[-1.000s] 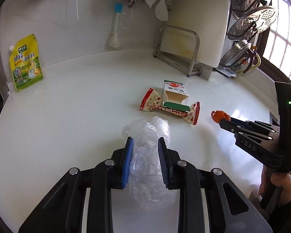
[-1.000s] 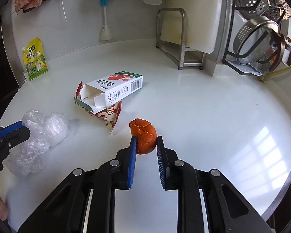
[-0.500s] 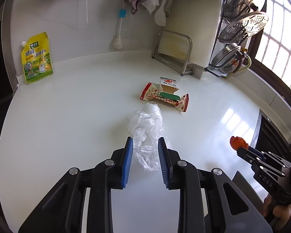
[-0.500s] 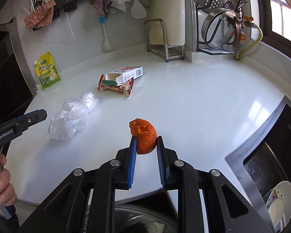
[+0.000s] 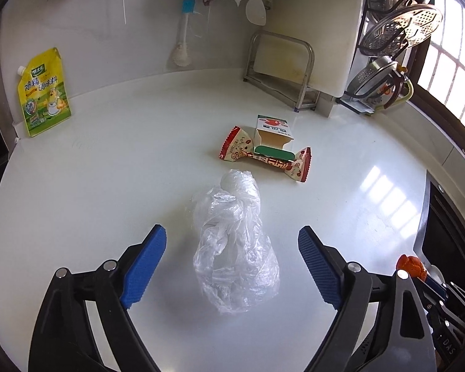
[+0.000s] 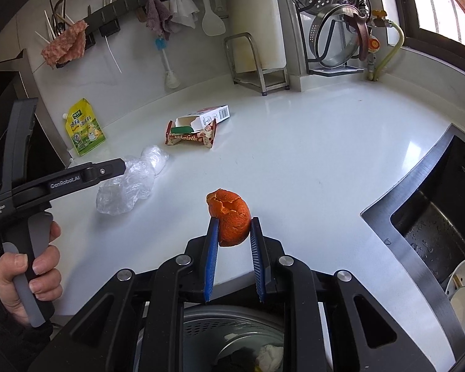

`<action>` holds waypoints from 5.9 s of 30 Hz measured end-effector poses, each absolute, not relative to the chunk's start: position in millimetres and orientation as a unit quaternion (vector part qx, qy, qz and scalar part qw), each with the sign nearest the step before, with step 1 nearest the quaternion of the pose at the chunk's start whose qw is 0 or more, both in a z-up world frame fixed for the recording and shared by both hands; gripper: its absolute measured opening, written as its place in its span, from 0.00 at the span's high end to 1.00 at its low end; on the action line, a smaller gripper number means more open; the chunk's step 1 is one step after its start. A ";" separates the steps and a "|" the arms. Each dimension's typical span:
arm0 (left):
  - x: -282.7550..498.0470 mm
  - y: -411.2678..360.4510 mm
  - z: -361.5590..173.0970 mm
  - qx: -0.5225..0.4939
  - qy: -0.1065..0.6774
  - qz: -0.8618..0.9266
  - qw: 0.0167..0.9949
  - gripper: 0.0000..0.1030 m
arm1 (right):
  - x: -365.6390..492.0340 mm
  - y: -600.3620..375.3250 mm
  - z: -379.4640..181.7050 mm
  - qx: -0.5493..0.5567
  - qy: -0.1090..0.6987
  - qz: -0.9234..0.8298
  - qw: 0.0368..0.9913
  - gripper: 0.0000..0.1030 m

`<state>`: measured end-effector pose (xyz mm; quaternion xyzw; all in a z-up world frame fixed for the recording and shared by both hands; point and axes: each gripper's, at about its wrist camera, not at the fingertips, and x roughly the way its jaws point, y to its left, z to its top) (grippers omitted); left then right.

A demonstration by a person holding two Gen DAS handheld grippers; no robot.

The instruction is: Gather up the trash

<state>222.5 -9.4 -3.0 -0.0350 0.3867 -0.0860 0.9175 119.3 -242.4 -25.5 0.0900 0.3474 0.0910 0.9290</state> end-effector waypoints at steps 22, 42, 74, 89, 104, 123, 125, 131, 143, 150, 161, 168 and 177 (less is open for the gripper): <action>237.5 -29.6 -31.1 -0.005 0.437 -0.075 0.896 0.85 | 103.2 -243.4 -34.5 0.117 0.354 0.098 0.923 0.81; 54.7 -30.5 -14.3 0.024 0.391 -0.095 0.915 0.85 | -15.2 -239.9 -42.7 0.120 0.362 0.082 0.921 0.81; -15.2 -73.8 -78.3 0.046 0.461 -0.161 0.871 0.82 | -83.5 -243.4 -93.8 0.113 0.399 0.057 0.908 0.80; -18.3 -72.6 -81.3 0.045 0.460 -0.157 0.873 0.47 | -86.2 -247.4 -90.9 0.120 0.389 0.048 0.912 0.61; -18.9 -62.7 -70.9 0.030 0.441 -0.151 0.884 0.19 | -88.1 -250.1 -82.1 0.130 0.376 0.046 0.916 0.49; 74.9 1.8 7.8 0.013 0.339 -0.102 0.935 0.08 | 2.0 -241.7 -11.3 0.111 0.313 0.078 0.940 0.36; 91.4 10.6 14.4 0.012 0.332 -0.092 0.939 0.08 | 21.8 -236.3 -3.0 0.101 0.309 0.080 0.942 0.36; 139.5 37.8 27.0 0.003 0.315 -0.052 0.948 0.07 | 99.9 -218.8 13.7 0.104 0.321 0.087 0.937 0.36; 201.8 64.6 17.1 0.011 0.316 -0.021 0.949 0.06 | 257.9 -175.0 21.0 0.096 0.351 0.070 0.929 0.27; 215.3 69.0 1.5 0.008 0.330 -0.034 0.943 0.06 | 317.5 -159.7 3.4 0.116 0.381 0.057 0.915 0.23; 213.0 69.2 1.5 0.014 0.332 -0.049 0.942 0.06 | 378.9 -135.4 -17.3 0.103 0.409 0.006 0.907 0.22; 213.1 69.8 0.0 0.013 0.336 -0.052 0.940 0.06 | 392.2 -126.6 -26.5 0.089 0.423 0.004 0.902 0.22; 213.7 68.7 -1.2 0.014 0.340 -0.052 0.939 0.06 | 384.7 -132.2 -24.6 0.095 0.420 0.026 0.902 0.51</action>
